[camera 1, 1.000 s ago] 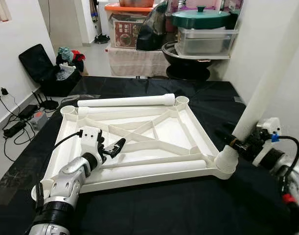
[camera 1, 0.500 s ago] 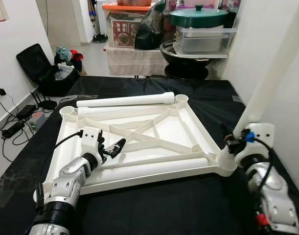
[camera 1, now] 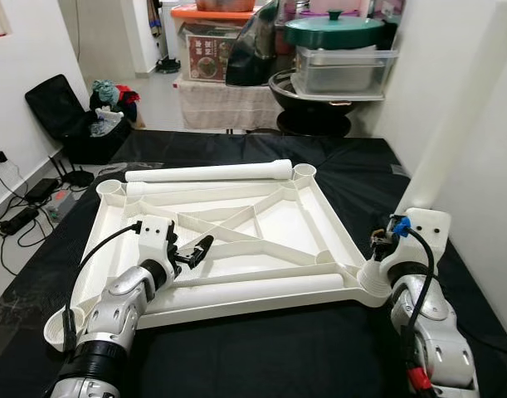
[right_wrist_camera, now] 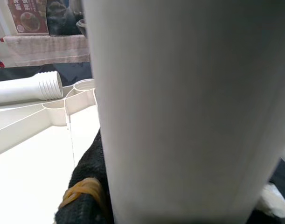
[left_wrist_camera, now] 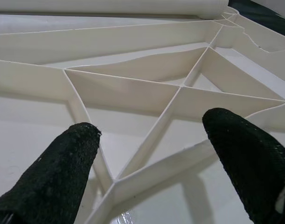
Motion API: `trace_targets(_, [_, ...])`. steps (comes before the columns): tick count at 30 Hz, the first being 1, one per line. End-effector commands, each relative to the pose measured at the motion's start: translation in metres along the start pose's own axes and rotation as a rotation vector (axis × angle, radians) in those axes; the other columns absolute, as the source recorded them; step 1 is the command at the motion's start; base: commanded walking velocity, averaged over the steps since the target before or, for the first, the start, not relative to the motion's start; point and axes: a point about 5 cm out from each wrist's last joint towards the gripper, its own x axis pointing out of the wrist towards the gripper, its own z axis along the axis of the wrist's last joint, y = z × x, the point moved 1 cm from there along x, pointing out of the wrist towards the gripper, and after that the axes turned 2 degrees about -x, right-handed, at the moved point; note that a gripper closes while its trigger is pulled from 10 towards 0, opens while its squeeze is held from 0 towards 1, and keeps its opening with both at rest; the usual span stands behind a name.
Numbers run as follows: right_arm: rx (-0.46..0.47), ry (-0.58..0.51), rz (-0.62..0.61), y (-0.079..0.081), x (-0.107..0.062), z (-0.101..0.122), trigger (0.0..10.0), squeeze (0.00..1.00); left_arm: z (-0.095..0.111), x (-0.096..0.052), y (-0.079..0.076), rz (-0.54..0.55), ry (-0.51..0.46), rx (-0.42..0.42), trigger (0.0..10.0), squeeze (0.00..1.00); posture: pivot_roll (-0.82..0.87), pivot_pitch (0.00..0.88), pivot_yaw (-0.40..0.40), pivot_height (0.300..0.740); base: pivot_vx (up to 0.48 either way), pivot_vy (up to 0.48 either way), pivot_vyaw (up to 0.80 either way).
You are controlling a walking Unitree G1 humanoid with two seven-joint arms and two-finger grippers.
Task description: Building children table
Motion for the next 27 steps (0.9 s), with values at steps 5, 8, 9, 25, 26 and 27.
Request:
trace_targets(5, [-0.02,0.094,0.047,-0.008,-0.003,-0.02,10.0,1.0,-0.006,0.0,0.0,0.005,0.022,0.005,10.0,0.0,0.02,0.0,-0.041,0.74,0.0,0.0,0.0])
trace_targets(8, [-0.023,0.067,0.085,-0.015,-0.002,-0.012,10.0,0.74,-0.006,0.0,0.001,0.004,0.023,0.007,10.0,0.0,0.03,0.0,-0.041,0.74,0.0,0.0,0.0])
trace_targets(9, [-0.002,0.008,0.212,-0.017,-0.002,-0.002,10.0,0.0,-0.006,0.0,0.0,0.003,0.022,0.01,10.0,0.0,0.04,0.0,-0.049,0.74,0.0,0.0,0.0])
trace_targets(25, [-0.082,-0.084,0.505,-0.128,0.013,0.054,9.8,0.0,-0.003,0.004,0.0,-0.004,0.018,0.013,10.0,0.0,0.03,0.0,-0.043,0.74,0.0,0.0,0.0])
trace_targets(26, [-0.082,-0.084,0.505,-0.128,0.013,0.054,9.8,0.0,-0.003,0.004,0.0,-0.004,0.018,0.013,10.0,0.0,0.03,0.0,-0.043,0.74,0.0,0.0,0.0])
trace_targets(27, [-0.077,-0.094,0.504,-0.131,0.019,0.058,6.4,0.0,-0.003,0.004,0.0,-0.006,0.016,0.013,10.0,0.0,0.03,0.0,-0.046,0.74,0.0,0.0,0.0])
